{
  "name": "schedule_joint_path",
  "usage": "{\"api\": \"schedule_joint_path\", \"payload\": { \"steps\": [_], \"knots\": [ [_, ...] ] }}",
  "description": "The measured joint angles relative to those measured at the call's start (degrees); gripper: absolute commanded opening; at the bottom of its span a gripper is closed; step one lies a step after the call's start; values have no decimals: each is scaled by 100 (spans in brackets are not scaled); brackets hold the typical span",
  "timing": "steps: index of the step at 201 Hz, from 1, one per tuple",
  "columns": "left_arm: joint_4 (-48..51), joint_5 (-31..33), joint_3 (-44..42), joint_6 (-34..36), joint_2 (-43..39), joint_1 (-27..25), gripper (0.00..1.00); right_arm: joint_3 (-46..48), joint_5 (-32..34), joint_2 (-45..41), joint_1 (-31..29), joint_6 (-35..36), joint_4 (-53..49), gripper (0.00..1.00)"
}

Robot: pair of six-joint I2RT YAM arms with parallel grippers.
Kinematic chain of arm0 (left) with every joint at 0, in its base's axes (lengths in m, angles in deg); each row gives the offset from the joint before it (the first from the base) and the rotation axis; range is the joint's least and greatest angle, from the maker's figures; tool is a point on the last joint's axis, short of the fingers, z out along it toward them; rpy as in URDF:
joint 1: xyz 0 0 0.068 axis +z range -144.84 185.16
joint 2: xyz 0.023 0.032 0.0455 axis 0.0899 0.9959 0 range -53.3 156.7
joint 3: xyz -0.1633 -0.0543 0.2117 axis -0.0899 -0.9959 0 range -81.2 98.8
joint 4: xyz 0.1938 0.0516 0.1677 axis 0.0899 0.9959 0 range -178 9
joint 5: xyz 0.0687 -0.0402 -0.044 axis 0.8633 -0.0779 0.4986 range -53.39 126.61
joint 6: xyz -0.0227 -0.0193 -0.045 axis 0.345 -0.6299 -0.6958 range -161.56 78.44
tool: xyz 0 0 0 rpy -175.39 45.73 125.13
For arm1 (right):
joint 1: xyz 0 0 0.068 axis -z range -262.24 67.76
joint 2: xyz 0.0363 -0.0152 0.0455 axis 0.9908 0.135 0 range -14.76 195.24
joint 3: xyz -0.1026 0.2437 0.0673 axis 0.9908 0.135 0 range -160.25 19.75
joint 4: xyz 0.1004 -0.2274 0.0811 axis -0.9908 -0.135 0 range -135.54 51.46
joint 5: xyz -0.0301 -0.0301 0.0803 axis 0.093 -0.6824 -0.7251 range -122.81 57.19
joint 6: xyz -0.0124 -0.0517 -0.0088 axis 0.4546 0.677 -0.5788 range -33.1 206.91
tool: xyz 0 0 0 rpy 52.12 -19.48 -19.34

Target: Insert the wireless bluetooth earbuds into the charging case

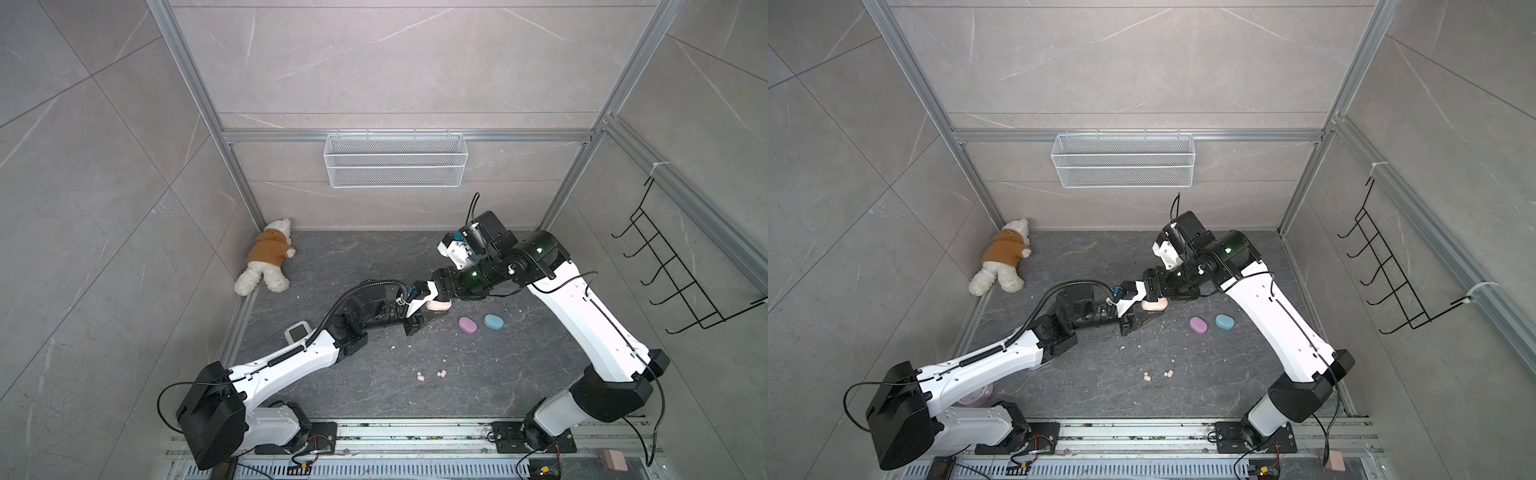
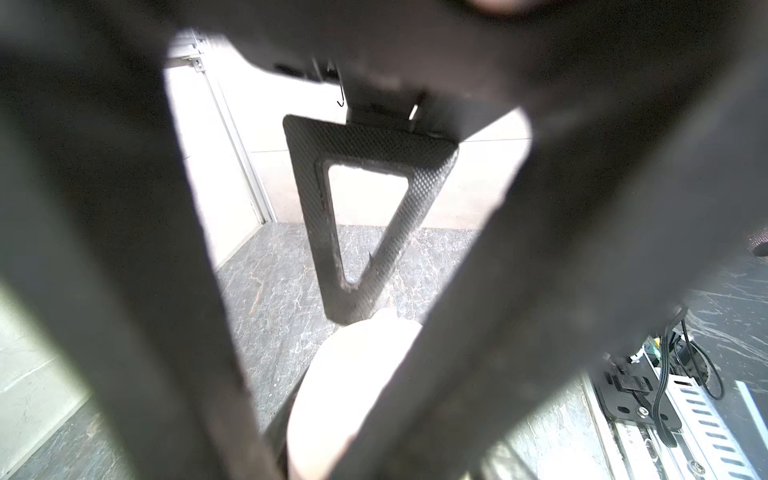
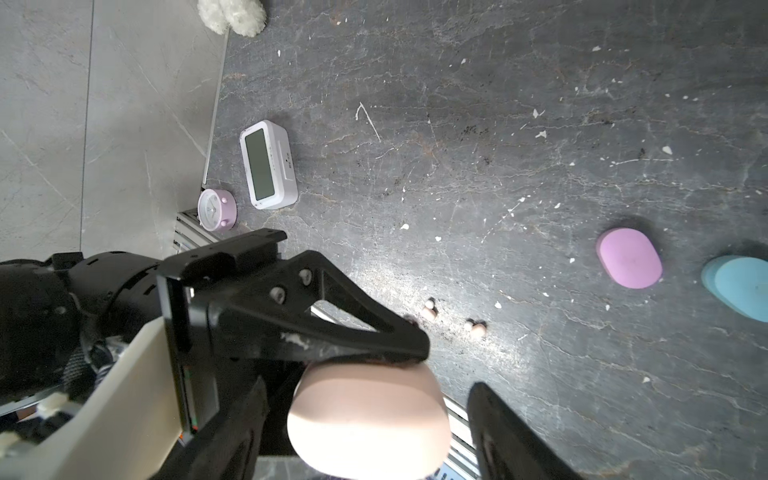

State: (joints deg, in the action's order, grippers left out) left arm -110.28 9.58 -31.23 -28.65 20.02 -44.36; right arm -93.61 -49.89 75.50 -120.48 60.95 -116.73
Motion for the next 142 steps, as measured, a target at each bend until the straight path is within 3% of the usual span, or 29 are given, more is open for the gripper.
{"api": "schedule_joint_path", "payload": {
  "steps": [94, 142],
  "knots": [
    [168, 37, -83, -39, -229, 0, 21, 0, 350, -269, 330, 39, -72, 91],
    [573, 31, -81, -190, -433, 0, 20, 7, 557, -494, 601, 981, -197, 94]
  ]
}}
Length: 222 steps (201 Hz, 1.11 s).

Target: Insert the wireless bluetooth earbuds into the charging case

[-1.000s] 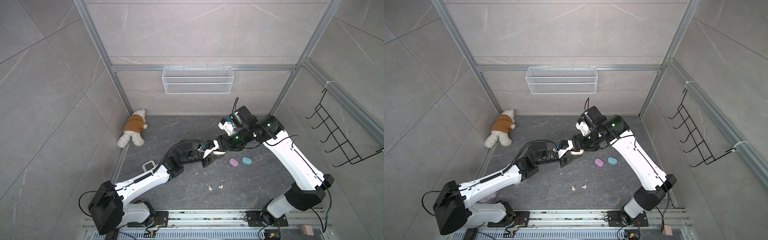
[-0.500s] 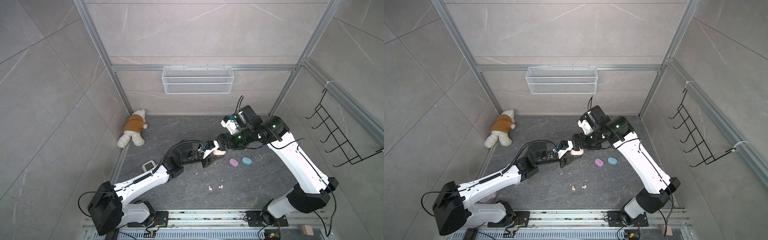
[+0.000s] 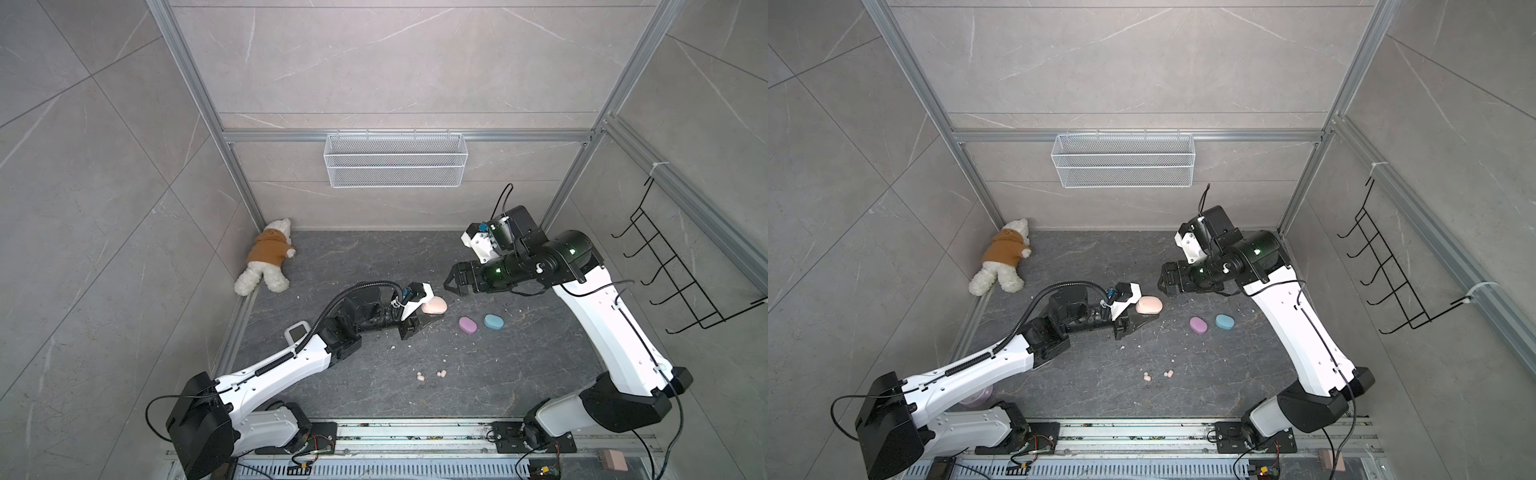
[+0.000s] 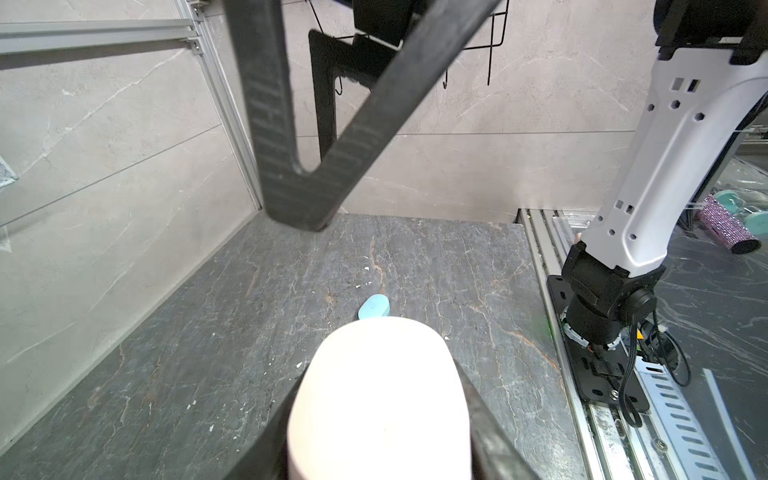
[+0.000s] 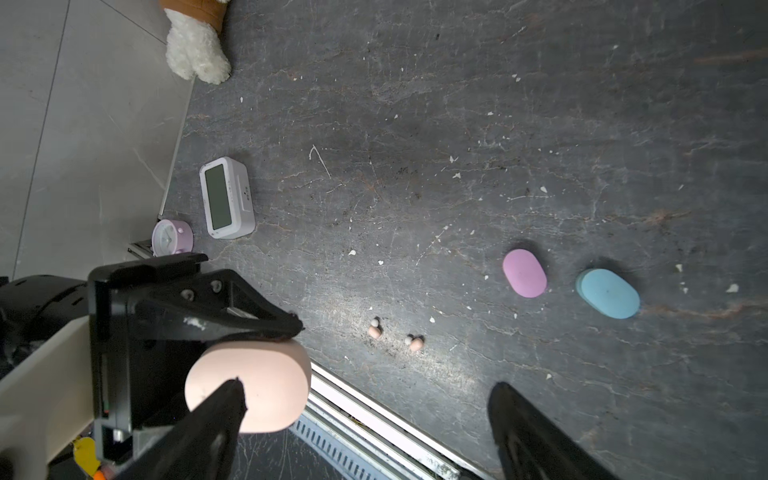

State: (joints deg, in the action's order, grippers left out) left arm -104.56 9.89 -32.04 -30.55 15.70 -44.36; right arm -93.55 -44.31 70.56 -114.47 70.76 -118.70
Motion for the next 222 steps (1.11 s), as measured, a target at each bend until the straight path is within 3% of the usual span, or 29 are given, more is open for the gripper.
{"api": "schedule_joint_path", "payload": {
  "steps": [92, 149, 222],
  "knots": [
    [667, -669, 243, -544, -52, 387, 19, 1580, 101, -1425, -538, 2046, 916, 92],
    [793, -1019, 376, -590, -52, 417, 18, 1821, 474, -1263, -1202, 2566, 1370, 91],
    [929, -1204, 444, -588, -50, 417, 16, 1818, 920, -1128, -1473, 2870, 1602, 89]
  ]
}}
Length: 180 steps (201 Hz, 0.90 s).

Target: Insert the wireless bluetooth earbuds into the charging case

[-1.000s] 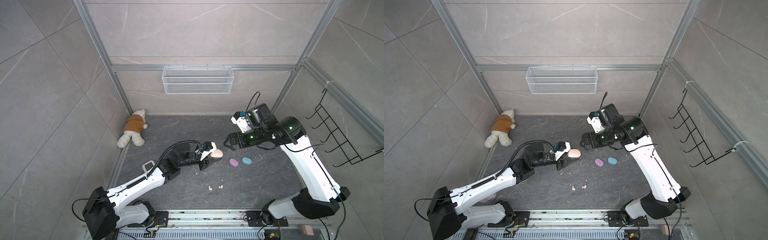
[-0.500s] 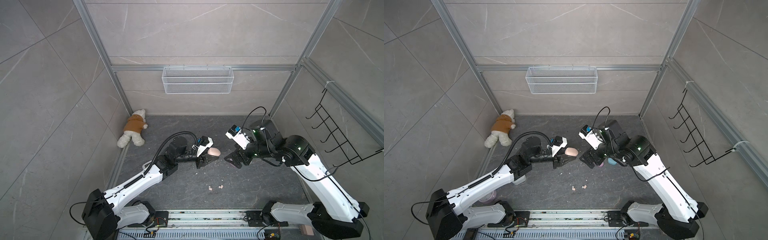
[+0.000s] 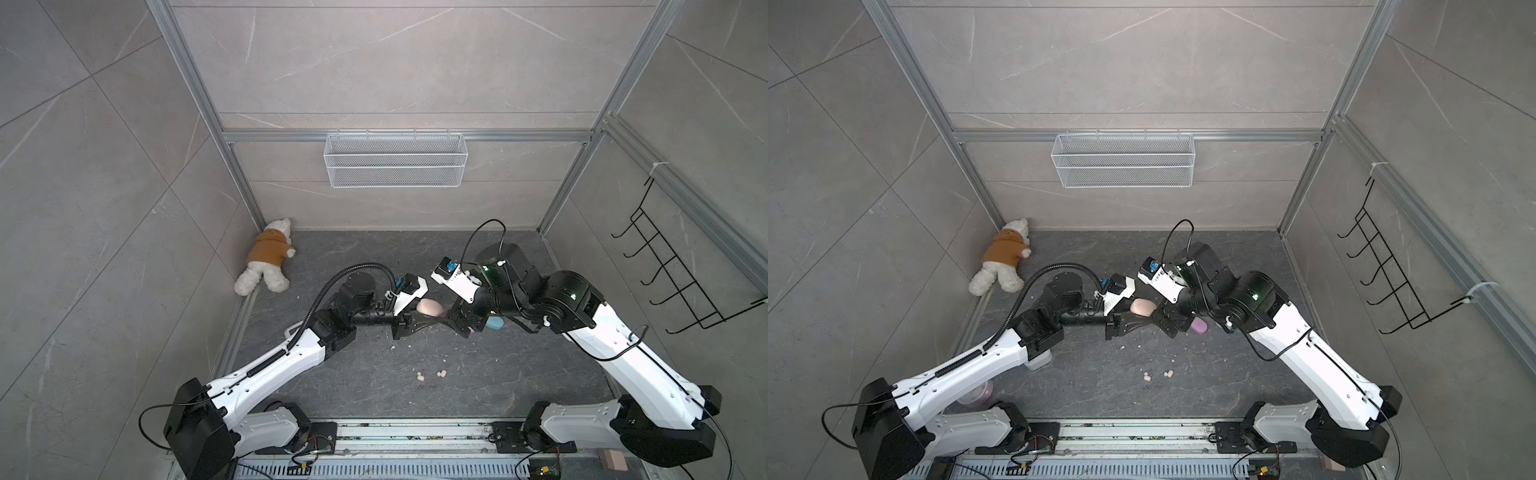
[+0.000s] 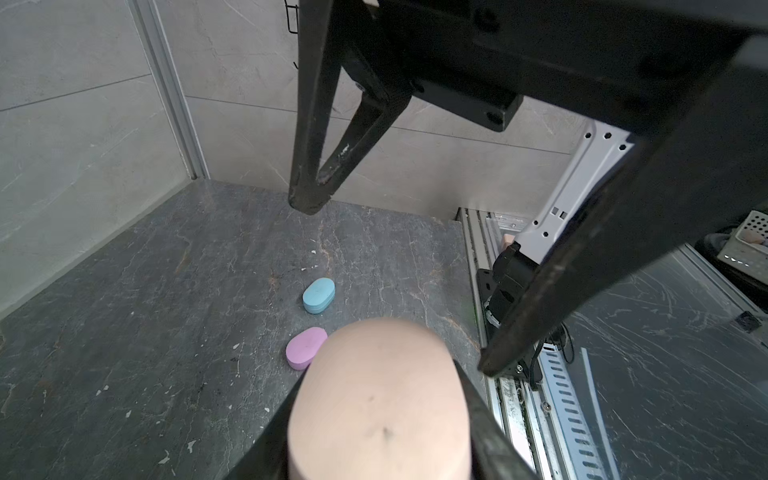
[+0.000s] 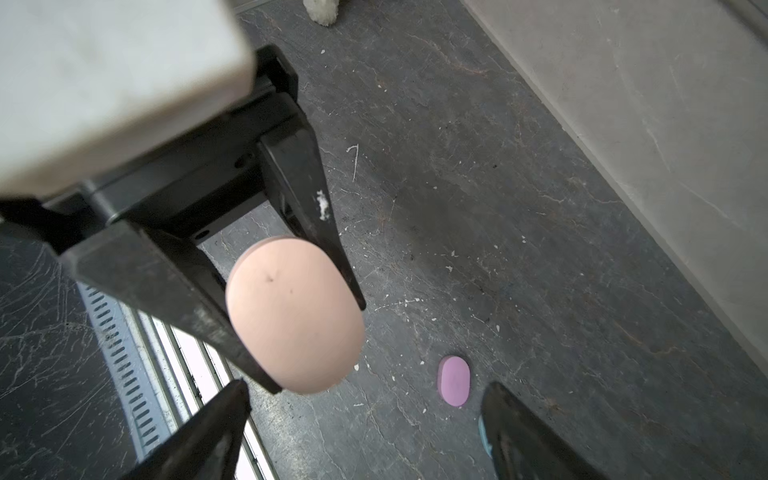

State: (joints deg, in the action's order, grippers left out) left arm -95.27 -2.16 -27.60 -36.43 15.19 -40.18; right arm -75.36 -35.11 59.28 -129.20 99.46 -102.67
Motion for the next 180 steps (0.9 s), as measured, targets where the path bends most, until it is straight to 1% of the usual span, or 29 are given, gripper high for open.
{"api": "schedule_joint_path", "payload": {
  "steps": [118, 180],
  "knots": [
    [221, -22, 28, 2, 0, 63, 14, -20, 588, 26, -79, -85, 173, 90],
    [284, -59, 28, 2, 0, 70, 13, -221, 1233, 37, -81, -275, 203, 91]
  ]
}}
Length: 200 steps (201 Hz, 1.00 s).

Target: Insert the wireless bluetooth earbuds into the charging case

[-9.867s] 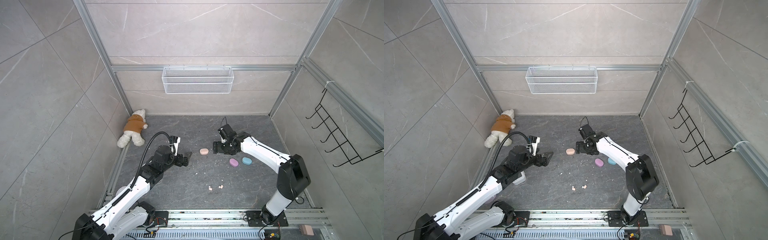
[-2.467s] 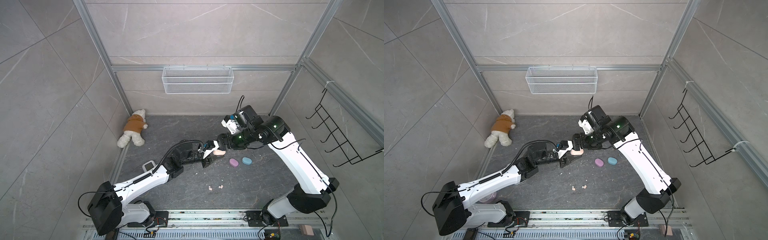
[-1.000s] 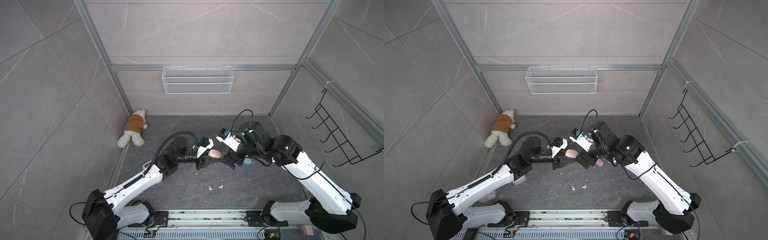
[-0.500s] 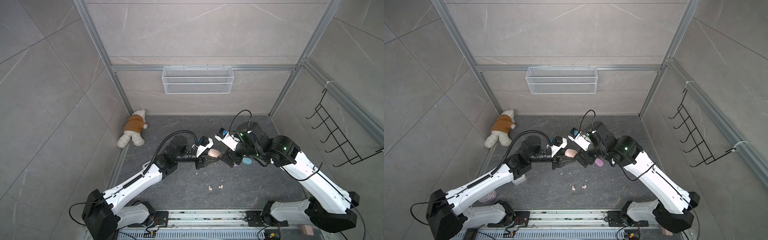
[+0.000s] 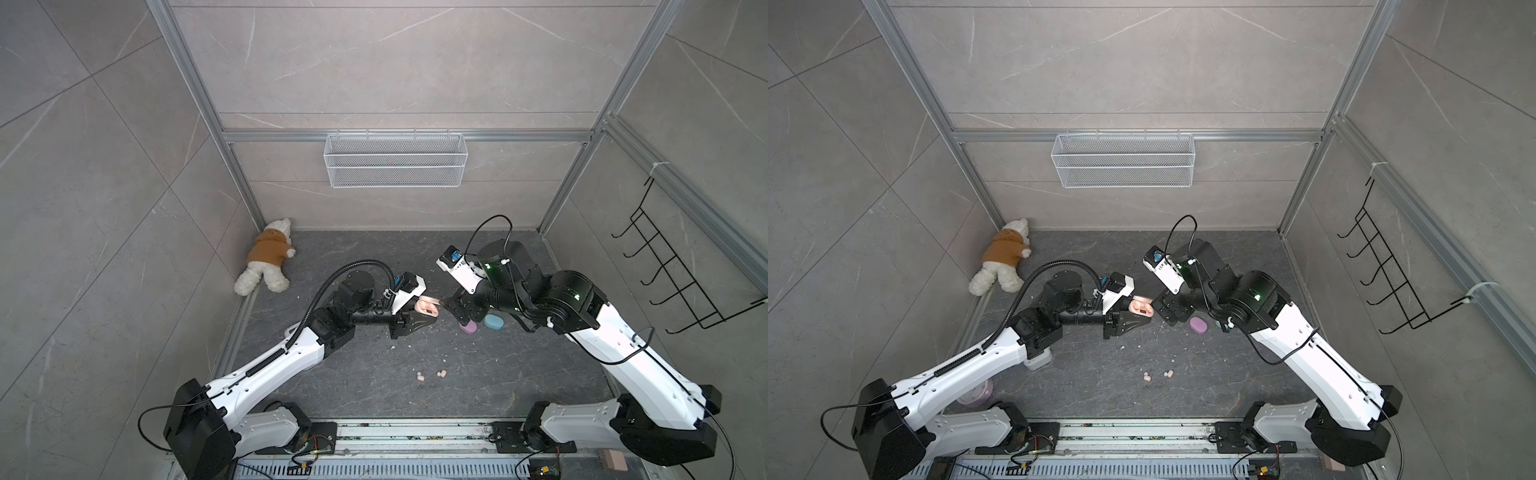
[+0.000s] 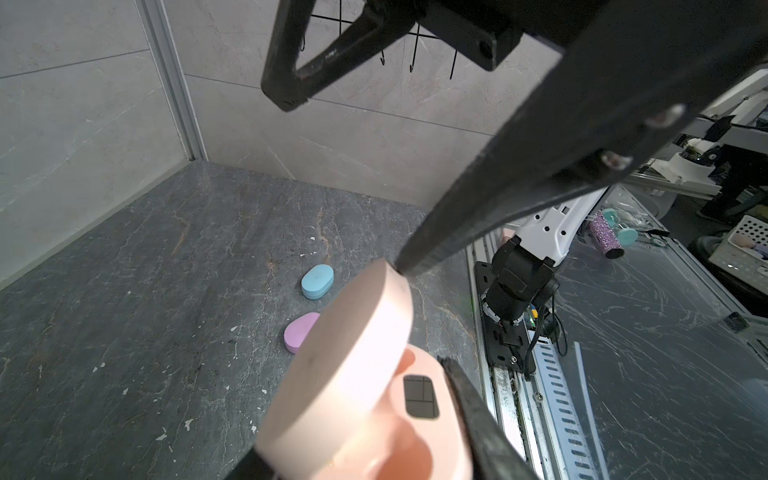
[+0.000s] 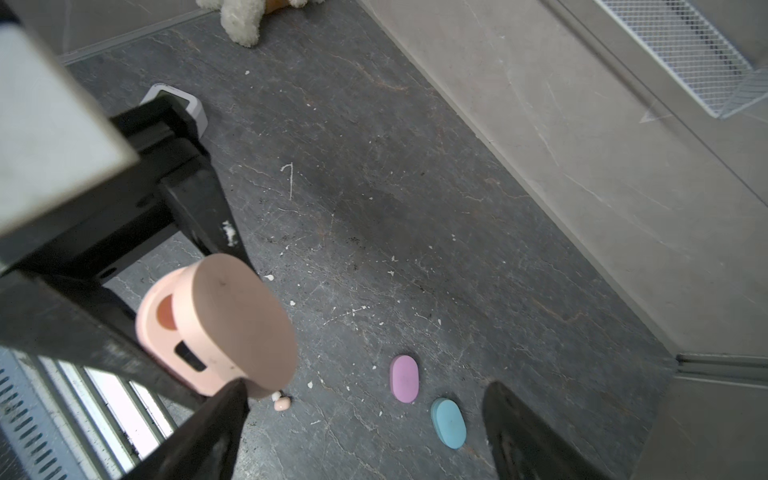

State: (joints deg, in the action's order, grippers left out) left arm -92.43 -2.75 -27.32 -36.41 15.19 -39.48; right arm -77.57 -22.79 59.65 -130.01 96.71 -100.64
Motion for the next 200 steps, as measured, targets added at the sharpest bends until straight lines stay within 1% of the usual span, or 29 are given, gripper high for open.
{"api": "schedule_joint_path", "payload": {
  "steps": [24, 59, 75, 98, 137, 171, 200],
  "knots": [
    [0, -151, 0, 4, -11, -39, 13, -122, 273, 79, 13, -107, 31, 92],
    [-4, -256, 0, 7, -44, -74, 12, -195, 304, 92, 15, -186, 22, 93],
    [-7, -273, 0, 7, -46, -74, 12, -225, 98, 46, 22, -192, 24, 94],
    [-7, -278, 0, 7, -48, -74, 11, -208, -382, -122, 22, -186, -15, 94],
    [-11, -278, 0, 7, -55, -74, 11, 105, -1174, -409, 22, -188, -72, 94],
    [-13, -278, 0, 7, -55, -74, 11, 354, -1462, -376, 22, -188, -74, 93],
    [-11, -280, 0, 7, -55, -74, 10, 413, -1495, -289, 22, -188, -59, 93]
  ]
}}
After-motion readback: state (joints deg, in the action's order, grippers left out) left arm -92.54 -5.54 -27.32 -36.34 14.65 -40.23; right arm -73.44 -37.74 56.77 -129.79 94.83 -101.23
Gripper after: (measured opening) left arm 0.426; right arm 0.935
